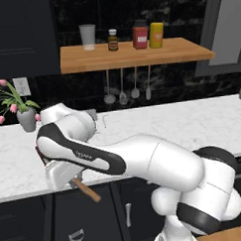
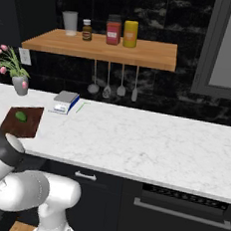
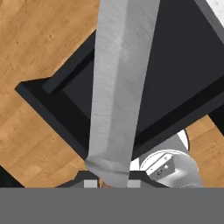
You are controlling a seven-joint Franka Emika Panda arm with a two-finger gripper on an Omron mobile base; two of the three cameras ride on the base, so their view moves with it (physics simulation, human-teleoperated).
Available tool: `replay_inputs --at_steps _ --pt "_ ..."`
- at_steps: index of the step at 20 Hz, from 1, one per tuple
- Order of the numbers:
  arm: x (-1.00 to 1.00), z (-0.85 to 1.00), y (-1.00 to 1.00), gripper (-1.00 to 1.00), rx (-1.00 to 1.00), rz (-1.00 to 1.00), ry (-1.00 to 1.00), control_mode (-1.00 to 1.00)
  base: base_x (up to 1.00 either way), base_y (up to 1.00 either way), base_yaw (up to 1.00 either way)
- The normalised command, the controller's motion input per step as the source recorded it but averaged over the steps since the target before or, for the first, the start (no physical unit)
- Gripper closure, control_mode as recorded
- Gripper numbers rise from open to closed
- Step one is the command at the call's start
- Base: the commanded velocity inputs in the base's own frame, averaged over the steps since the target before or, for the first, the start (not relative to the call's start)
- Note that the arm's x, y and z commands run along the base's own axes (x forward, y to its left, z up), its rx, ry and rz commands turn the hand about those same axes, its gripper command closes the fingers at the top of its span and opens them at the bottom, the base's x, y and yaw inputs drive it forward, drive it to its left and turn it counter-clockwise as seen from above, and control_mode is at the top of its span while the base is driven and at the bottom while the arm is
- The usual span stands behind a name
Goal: Place the appropriate cutting tool for cutting the avocado skin on the cutting board.
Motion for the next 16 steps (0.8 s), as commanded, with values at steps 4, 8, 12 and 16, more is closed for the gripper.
replay_inputs --at_steps 4,8,12,16 --pt "0.98 -0.02 0.53 1.0 -0.15 0.0 -0.02 -1.0 0.0 0.0 0.0" --pt "1.0 -0.03 0.16 1.0 -0.12 0.0 -0.06 -1.0 0.0 0.0 0.0" --pt "1.0 -0.27 0.19 1.0 -0.09 0.0 -0.09 -1.0 0.0 0.0 0.0" --pt "0.83 -0.66 0.3 1.0 -0.03 0.0 -0.17 -1.0 0.0 0.0 0.0"
